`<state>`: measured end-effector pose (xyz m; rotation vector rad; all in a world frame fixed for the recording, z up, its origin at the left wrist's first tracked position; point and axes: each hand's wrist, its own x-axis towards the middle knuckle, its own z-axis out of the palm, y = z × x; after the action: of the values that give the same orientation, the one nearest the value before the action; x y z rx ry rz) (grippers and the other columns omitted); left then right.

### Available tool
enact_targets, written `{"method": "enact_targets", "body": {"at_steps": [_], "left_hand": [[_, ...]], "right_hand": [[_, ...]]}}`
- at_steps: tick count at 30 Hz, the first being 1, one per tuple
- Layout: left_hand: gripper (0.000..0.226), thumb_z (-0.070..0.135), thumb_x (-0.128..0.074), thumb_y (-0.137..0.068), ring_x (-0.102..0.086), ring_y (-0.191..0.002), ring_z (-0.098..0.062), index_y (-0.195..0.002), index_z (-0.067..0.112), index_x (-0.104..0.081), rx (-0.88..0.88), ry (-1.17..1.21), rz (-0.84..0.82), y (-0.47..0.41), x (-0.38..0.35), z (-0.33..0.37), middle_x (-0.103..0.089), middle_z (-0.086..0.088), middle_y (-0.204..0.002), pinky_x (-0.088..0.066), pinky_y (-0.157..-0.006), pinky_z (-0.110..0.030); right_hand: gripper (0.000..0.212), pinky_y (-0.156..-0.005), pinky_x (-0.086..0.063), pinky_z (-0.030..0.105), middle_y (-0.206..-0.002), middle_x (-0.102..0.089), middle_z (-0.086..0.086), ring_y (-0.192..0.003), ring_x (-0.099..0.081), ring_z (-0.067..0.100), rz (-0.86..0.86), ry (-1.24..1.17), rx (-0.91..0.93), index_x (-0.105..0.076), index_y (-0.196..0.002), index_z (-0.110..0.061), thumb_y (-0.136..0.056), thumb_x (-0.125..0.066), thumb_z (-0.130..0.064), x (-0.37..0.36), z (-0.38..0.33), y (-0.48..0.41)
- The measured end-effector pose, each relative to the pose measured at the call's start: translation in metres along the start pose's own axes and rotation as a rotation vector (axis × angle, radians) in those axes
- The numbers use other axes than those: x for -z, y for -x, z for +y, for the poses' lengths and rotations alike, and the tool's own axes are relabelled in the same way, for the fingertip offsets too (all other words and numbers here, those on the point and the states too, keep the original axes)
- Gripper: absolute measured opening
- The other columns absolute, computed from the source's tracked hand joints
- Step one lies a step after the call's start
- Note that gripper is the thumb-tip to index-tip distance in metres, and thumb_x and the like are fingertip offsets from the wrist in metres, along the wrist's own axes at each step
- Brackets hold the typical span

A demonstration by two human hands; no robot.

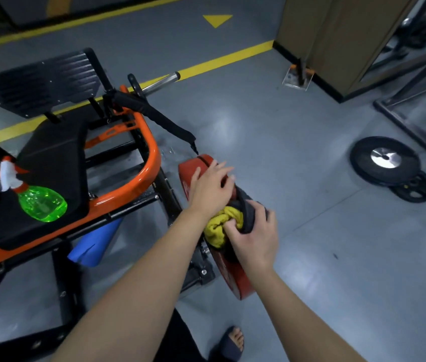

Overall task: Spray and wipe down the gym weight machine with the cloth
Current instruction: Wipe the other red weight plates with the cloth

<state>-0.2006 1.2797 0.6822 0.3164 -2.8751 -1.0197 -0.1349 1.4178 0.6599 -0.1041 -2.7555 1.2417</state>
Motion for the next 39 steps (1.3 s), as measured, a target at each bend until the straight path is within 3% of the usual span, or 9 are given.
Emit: {"method": "enact_targets", "body": {"at_steps": [2, 7, 12, 15, 18, 24, 30, 36, 39], "left_hand": [[0.033, 0.042, -0.044, -0.103, -0.027, -0.151, -0.006, -0.124, 0.035, -0.069, -0.021, -0.160, 0.010, 0.002, -0.011, -0.002, -0.047, 0.014, -0.155, -0.013, -0.126, -0.040], [0.024, 0.044, -0.050, -0.099, -0.036, -0.145, -0.005, -0.099, 0.035, -0.072, -0.066, -0.143, 0.059, -0.004, -0.009, -0.014, -0.058, 0.022, -0.138, -0.017, -0.123, -0.042], [0.022, 0.050, -0.053, -0.099, -0.049, -0.129, -0.007, -0.101, 0.037, -0.071, -0.057, -0.091, -0.102, -0.034, 0.006, -0.029, -0.061, 0.023, -0.125, -0.025, -0.118, -0.043], [0.029, 0.031, -0.058, -0.103, -0.052, -0.129, -0.004, -0.131, 0.031, -0.067, 0.051, 0.391, -0.210, -0.052, 0.032, -0.047, -0.062, 0.011, -0.137, -0.033, -0.120, -0.040], [0.038, 0.024, -0.051, -0.108, -0.049, -0.135, -0.002, -0.145, 0.029, -0.055, 0.184, 0.709, -0.095, -0.049, 0.058, -0.065, -0.056, 0.007, -0.147, -0.039, -0.116, -0.029], [0.033, 0.022, -0.048, -0.108, -0.057, -0.127, 0.001, -0.135, 0.030, -0.064, 0.232, 0.706, 0.019, -0.027, 0.058, -0.103, -0.065, 0.011, -0.135, -0.043, -0.113, -0.031], [0.035, 0.022, -0.045, -0.108, -0.052, -0.131, 0.003, -0.138, 0.030, -0.061, 0.221, 0.571, 0.115, -0.010, 0.074, -0.105, -0.061, 0.019, -0.137, -0.039, -0.115, -0.027], [0.035, 0.034, -0.052, -0.104, -0.056, -0.128, -0.006, -0.137, 0.031, -0.062, 0.145, 0.498, 0.094, -0.005, 0.070, -0.050, -0.064, 0.009, -0.136, -0.042, -0.115, -0.035], [0.039, 0.034, -0.049, -0.106, -0.038, -0.146, -0.012, -0.143, 0.026, -0.057, 0.019, 0.239, -0.025, 0.003, 0.043, -0.018, -0.054, 0.004, -0.150, -0.027, -0.124, -0.040]], "right_hand": [[0.060, -0.080, -0.056, 0.044, -0.107, -0.054, -0.003, -0.101, -0.060, 0.025, 0.020, 0.008, 0.000, -0.062, -0.122, -0.030, -0.068, -0.061, -0.054, 0.001, 0.005, 0.004], [0.056, -0.075, -0.055, 0.041, -0.099, -0.057, -0.002, -0.095, -0.060, 0.025, 0.076, 0.046, -0.001, -0.065, -0.116, -0.028, -0.067, -0.059, -0.054, -0.008, -0.001, -0.001], [0.055, -0.075, -0.053, 0.040, -0.100, -0.057, -0.002, -0.098, -0.059, 0.026, 0.079, 0.110, -0.001, -0.066, -0.115, -0.028, -0.069, -0.058, -0.057, -0.021, -0.025, -0.021], [0.054, -0.080, -0.053, 0.041, -0.104, -0.056, -0.002, -0.103, -0.059, 0.027, 0.028, 0.154, -0.009, -0.063, -0.118, -0.033, -0.071, -0.057, -0.059, -0.031, -0.043, -0.038], [0.049, -0.082, -0.050, 0.041, -0.104, -0.056, 0.000, -0.106, -0.057, 0.030, -0.017, 0.214, -0.002, -0.062, -0.116, -0.034, -0.073, -0.059, -0.059, -0.040, -0.060, -0.058], [0.058, -0.083, -0.046, 0.042, -0.110, -0.061, 0.009, -0.112, -0.057, 0.035, -0.128, 0.357, 0.020, -0.060, -0.115, -0.023, -0.078, -0.056, -0.067, -0.081, -0.098, -0.101], [0.058, -0.092, -0.046, 0.044, -0.119, -0.055, 0.010, -0.118, -0.050, 0.035, -0.341, 0.287, 0.088, -0.057, -0.122, -0.024, -0.080, -0.059, -0.065, -0.089, -0.108, -0.114], [0.056, -0.091, -0.051, 0.044, -0.108, -0.053, 0.003, -0.111, -0.057, 0.033, -0.181, 0.111, -0.021, -0.057, -0.120, -0.032, -0.072, -0.060, -0.061, -0.027, -0.062, -0.054], [0.061, -0.091, -0.052, 0.043, -0.108, -0.053, -0.001, -0.110, -0.056, 0.027, -0.160, 0.055, -0.093, -0.056, -0.123, -0.034, -0.069, -0.057, -0.062, 0.003, -0.032, -0.021]]}}
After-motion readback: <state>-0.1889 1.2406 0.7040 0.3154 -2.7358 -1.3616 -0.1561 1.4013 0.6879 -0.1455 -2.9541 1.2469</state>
